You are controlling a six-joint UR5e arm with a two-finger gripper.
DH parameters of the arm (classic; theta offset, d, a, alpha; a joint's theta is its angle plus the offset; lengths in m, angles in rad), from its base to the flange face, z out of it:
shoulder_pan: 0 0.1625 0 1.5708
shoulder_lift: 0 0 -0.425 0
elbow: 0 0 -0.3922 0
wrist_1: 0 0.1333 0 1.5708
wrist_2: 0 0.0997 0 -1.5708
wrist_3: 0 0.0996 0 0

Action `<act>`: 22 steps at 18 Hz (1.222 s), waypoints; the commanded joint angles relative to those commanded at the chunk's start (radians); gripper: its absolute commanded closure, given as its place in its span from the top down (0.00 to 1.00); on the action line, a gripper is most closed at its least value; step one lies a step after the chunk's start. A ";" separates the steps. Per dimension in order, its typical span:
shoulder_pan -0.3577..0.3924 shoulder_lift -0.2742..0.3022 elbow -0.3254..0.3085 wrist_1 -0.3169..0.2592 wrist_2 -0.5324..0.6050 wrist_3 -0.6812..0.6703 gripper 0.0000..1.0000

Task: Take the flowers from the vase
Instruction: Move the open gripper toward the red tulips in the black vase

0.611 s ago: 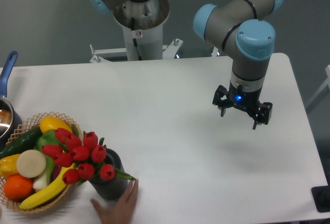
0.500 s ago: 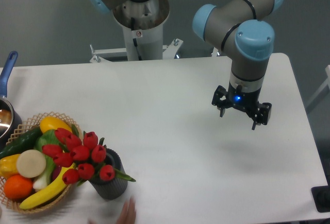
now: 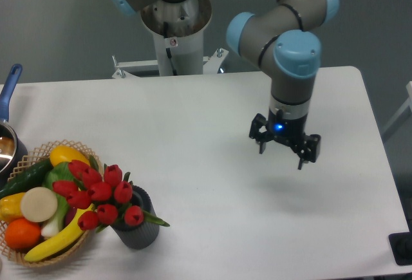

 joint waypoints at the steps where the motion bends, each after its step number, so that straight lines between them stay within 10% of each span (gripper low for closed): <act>1: 0.003 0.008 -0.011 0.000 -0.054 -0.006 1.00; 13: -0.009 -0.012 -0.040 0.000 -0.755 -0.060 1.00; 22: -0.095 -0.081 0.001 0.002 -0.859 -0.051 1.00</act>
